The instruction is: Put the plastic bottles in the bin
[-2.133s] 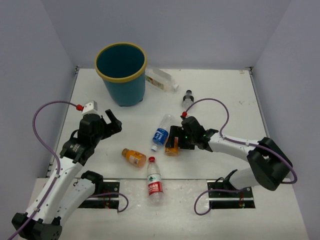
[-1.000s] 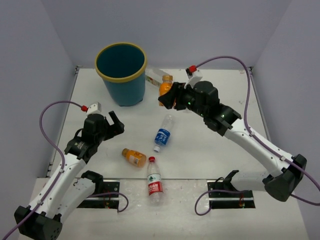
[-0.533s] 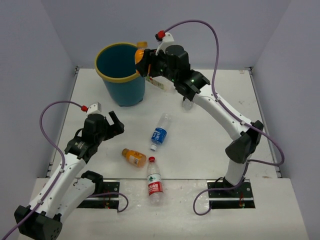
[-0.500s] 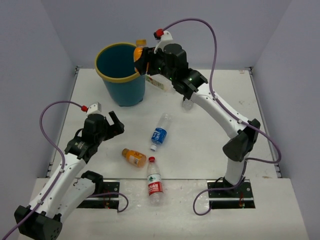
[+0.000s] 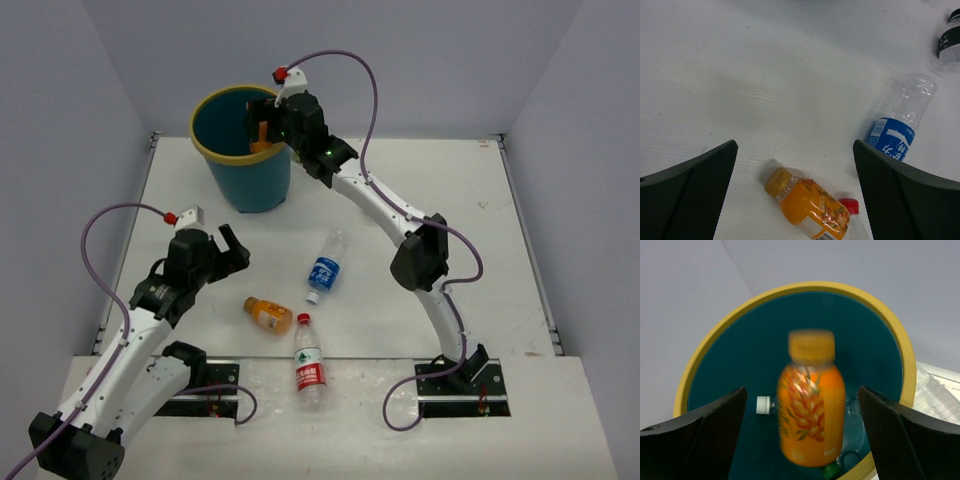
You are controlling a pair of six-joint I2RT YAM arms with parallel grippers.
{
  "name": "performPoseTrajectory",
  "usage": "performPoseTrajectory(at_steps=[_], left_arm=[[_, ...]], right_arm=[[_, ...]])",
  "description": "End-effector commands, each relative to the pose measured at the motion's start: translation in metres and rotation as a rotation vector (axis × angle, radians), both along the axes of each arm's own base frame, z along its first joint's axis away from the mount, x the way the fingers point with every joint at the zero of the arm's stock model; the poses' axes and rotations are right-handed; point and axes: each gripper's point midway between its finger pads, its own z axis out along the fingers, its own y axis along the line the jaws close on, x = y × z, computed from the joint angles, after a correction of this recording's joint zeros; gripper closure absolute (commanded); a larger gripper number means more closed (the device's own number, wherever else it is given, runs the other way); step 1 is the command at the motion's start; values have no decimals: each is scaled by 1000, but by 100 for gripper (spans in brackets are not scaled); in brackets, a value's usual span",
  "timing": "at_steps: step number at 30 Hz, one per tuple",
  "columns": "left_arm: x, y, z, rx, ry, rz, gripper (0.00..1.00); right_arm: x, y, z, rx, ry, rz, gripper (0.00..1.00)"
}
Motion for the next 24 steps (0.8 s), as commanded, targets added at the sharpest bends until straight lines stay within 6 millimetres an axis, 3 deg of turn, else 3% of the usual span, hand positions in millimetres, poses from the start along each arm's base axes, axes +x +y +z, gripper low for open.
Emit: performPoseTrajectory(at_steps=[1,11,16,19,21,22,24], left_arm=[[-4,-3,-4,-16,9,-14,0],[-8,-14,-5,-72,29,-47,0],[-14,-24,-10,-119,62,-78,0],[-19,-30,-16,-144,108,-93,0],[-23,-29,-24,-157,153,-63,0],[-24,-28,-26,-170,173,-35,0],[-32,-25,-32,-173,228,-2,0]], right_arm=[[-11,-10,68,67,-127,1,1],[-21,-27,91,0,-183,-11,1],[-34,-53,111,1,-184,-62,1],[-55,-77,117,25,-158,-91,1],[-59,-93,99,26,-97,-138,1],[-71,-114,118,62,-106,-184,1],[-83,-141,112,101,-61,-242,1]])
